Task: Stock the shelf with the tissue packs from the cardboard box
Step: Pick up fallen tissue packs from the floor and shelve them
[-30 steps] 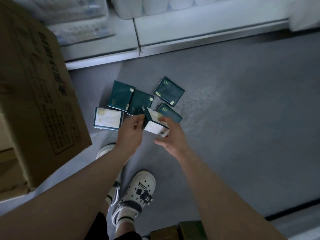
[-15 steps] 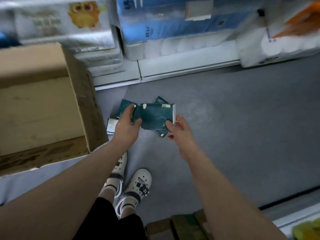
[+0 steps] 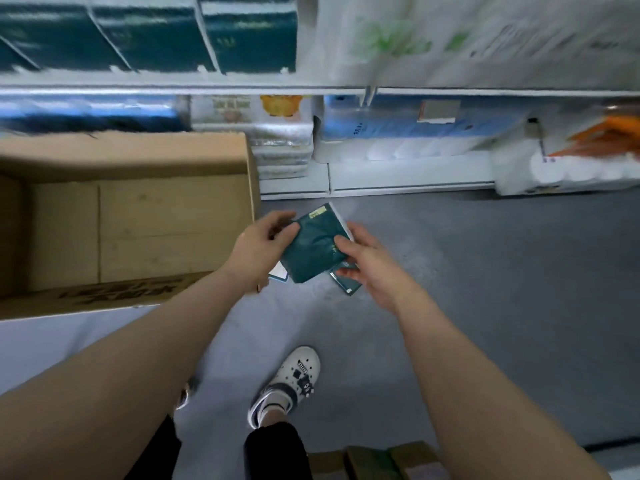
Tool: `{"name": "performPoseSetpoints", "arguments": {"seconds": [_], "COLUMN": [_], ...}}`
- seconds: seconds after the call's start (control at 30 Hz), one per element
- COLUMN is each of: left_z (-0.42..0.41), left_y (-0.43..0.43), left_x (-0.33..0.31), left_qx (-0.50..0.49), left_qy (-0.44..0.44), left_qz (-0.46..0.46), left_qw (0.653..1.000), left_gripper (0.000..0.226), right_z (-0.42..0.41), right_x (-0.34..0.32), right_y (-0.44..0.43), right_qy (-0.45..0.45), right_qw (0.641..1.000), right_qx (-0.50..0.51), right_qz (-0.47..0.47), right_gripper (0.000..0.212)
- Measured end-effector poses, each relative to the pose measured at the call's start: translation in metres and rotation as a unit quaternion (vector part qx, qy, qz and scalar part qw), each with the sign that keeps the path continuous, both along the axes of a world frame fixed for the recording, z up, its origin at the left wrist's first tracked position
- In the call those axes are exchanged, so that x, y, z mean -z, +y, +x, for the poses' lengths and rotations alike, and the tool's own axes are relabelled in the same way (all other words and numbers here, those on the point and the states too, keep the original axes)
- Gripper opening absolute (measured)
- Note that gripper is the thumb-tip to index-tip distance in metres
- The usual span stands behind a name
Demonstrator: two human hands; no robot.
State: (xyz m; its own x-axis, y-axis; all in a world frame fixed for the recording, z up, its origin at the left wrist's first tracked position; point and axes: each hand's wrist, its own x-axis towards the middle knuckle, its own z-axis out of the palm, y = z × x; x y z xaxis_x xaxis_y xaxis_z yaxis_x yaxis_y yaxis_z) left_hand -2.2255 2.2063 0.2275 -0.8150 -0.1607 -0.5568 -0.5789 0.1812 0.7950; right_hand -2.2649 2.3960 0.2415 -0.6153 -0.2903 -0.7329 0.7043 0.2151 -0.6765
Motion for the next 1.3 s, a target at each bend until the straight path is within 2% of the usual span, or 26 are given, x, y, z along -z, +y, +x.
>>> {"name": "performPoseSetpoints", "arguments": {"seconds": [0.13,0.23,0.3,0.47,0.63,0.77,0.93,1.07,1.3], "left_z": [0.003,0.009,0.014,0.032,0.051,0.061,0.073,0.074,0.052], "left_y": [-0.047,-0.088,-0.116,-0.187,-0.265,-0.321,-0.38,-0.414,-0.463], "left_x": [-0.006,-0.011,-0.016,-0.031,-0.05,-0.063,-0.074,-0.088,-0.114], "left_qx": [-0.004,-0.025,-0.071,-0.174,-0.201,-0.271,-0.293,-0.321,-0.307], "left_qy": [-0.016,-0.011,-0.008,0.029,0.064,0.065,0.076,0.108,0.163], "left_qz": [0.047,0.053,0.06,0.086,0.058,-0.025,-0.097,-0.115,-0.11], "left_qw": [0.999,0.998,0.996,0.981,0.976,0.96,0.948,0.934,0.931], "left_gripper": [0.03,0.042,0.04,0.054,0.051,0.032,0.029,0.033,0.037], "right_z": [-0.004,-0.002,0.004,0.028,0.028,0.019,0.005,-0.005,-0.037], "right_x": [-0.01,-0.011,-0.011,-0.024,-0.041,-0.056,-0.084,-0.102,-0.136], "right_y": [-0.048,-0.093,-0.126,-0.211,-0.293,-0.345,-0.405,-0.452,-0.511], "right_qy": [0.027,0.04,0.024,-0.011,0.013,0.079,0.162,0.239,0.413], "right_qw": [0.998,0.999,0.999,0.998,0.997,0.986,0.975,0.959,0.895], "right_qx": [-0.049,-0.001,0.029,-0.058,-0.075,-0.143,-0.152,-0.142,-0.162], "right_qz": [-0.009,0.011,0.001,0.012,0.001,0.014,0.025,0.051,0.048], "right_gripper": [0.022,0.036,0.046,0.054,0.044,0.042,0.039,0.05,0.05]}}
